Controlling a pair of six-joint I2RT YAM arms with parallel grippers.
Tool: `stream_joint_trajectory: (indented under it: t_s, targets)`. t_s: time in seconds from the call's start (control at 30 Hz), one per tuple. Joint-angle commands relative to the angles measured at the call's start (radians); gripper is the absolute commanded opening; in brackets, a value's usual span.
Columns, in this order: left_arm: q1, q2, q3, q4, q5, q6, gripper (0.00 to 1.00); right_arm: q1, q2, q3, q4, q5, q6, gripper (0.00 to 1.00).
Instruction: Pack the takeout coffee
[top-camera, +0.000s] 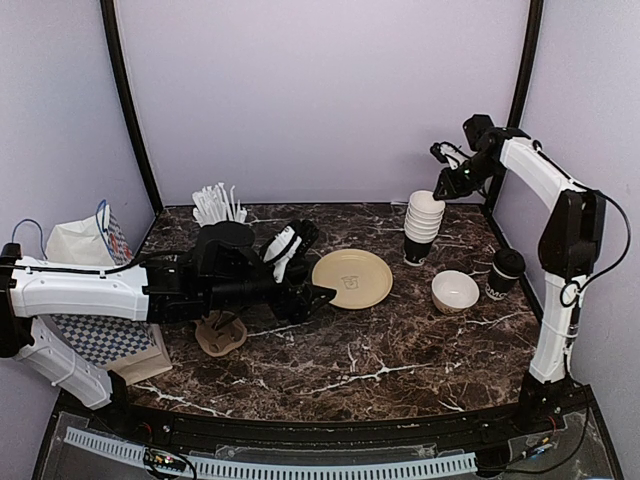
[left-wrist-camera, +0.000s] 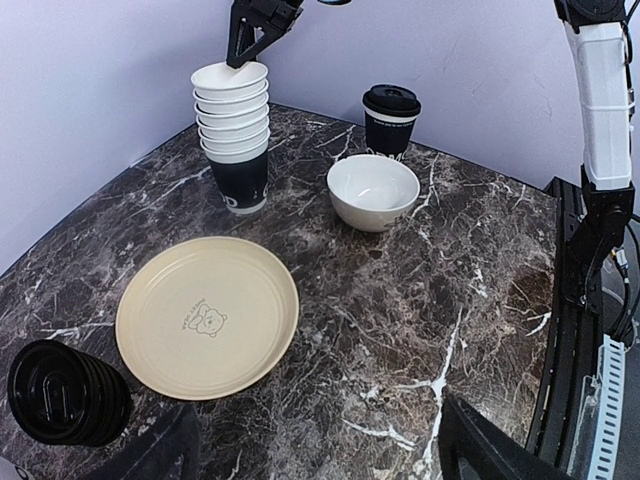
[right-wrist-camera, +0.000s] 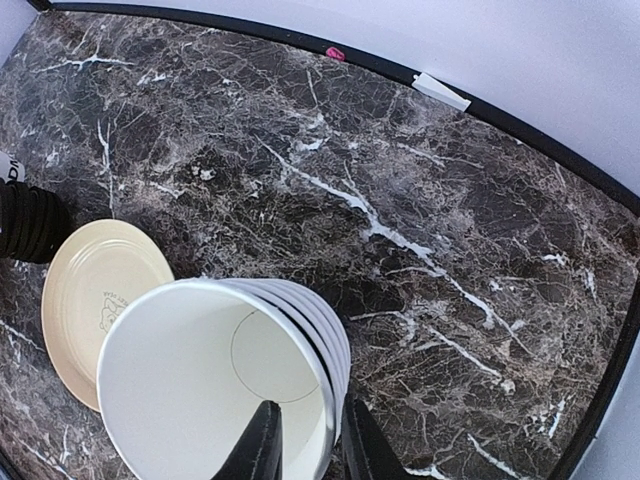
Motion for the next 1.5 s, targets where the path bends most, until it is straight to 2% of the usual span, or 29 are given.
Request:
stream_joint_trajectory:
  t_s: [0.0,0.1,0.2,0.37,0.57,0.63,0.7,0.73,0.8,0.83,0.9,1.03,1.07,1.1,1.17,1.2,1.23,1.27,1.3,1.33,1.37,1.4,1.47]
  targets:
    - [0.002,-0.033,-0.024,0.018,-0.010,-0.011,0.84,0.011,0.014,0.030,-0.012,0.024,-0.003,0.20]
    - [0.002,-0.034,-0.028,0.020,-0.005,-0.021,0.84,0.012,0.014,0.027,-0.014,0.031,-0.007,0.17]
    - [0.002,-0.032,-0.030,0.021,0.000,-0.024,0.84,0.012,0.009,0.024,-0.013,0.030,-0.007,0.09]
    - [0.002,-0.031,-0.030,0.019,-0.002,-0.019,0.84,0.016,0.002,0.030,-0.011,0.029,-0.006,0.01]
    - [0.002,-0.032,-0.031,0.016,-0.001,-0.019,0.84,0.018,-0.009,0.065,-0.016,0.000,0.005,0.00]
    - [0.002,-0.032,-0.030,0.013,-0.002,-0.020,0.84,0.016,-0.028,0.087,-0.008,-0.051,0.015,0.00]
    - [0.002,-0.031,-0.027,0.008,-0.003,-0.016,0.84,0.014,-0.045,0.103,-0.015,-0.195,0.007,0.00]
    - [0.002,-0.031,-0.024,0.004,-0.003,-0.015,0.84,0.018,-0.051,0.100,-0.012,-0.206,0.017,0.00]
    - [0.002,-0.030,-0.019,0.000,-0.003,-0.012,0.84,0.058,-0.064,0.075,0.004,-0.031,-0.004,0.00]
    - [0.002,-0.029,-0.017,-0.001,-0.004,-0.010,0.84,0.065,-0.057,0.082,-0.014,-0.020,-0.023,0.00]
    - [0.002,-0.026,-0.014,-0.002,-0.004,-0.008,0.84,0.029,-0.037,0.095,-0.040,-0.164,-0.008,0.00]
    - [0.002,-0.016,-0.004,-0.007,0.002,-0.007,0.84,-0.005,-0.010,0.109,-0.052,-0.199,0.007,0.00]
    - [0.002,-0.012,-0.002,-0.009,0.003,-0.008,0.84,0.018,-0.025,0.076,-0.017,-0.030,-0.005,0.00]
    - [0.002,-0.010,0.004,-0.014,0.005,-0.006,0.84,0.036,-0.041,0.053,0.000,0.013,-0.039,0.00]
    - [0.002,-0.003,0.013,-0.021,0.010,-0.005,0.84,-0.003,-0.013,0.129,-0.121,-0.327,-0.097,0.00]
    - [0.002,-0.002,0.014,-0.023,0.011,-0.004,0.84,-0.003,-0.033,0.121,-0.097,-0.254,-0.045,0.00]
    - [0.002,0.000,0.018,-0.027,0.009,0.000,0.84,0.028,-0.073,0.049,-0.018,-0.058,-0.039,0.00]
    - [0.002,0.001,0.019,-0.027,0.007,0.000,0.84,0.044,-0.107,-0.019,0.046,0.006,-0.069,0.00]
    - [0.002,0.002,0.020,-0.024,0.008,0.001,0.84,0.018,-0.109,-0.032,0.039,-0.140,-0.100,0.00]
    - [0.002,0.005,0.021,-0.023,0.007,0.003,0.84,-0.011,-0.081,0.008,-0.005,-0.228,-0.062,0.00]
    - [0.002,0.010,0.025,-0.023,0.006,0.004,0.84,-0.020,-0.046,0.064,-0.041,-0.198,-0.022,0.00]
    - [0.002,0.012,0.027,-0.023,0.006,0.004,0.84,-0.018,-0.026,0.104,-0.077,-0.202,-0.052,0.00]
    - [0.002,0.022,0.033,-0.019,0.016,-0.001,0.84,-0.039,0.006,0.149,-0.137,-0.330,-0.110,0.00]
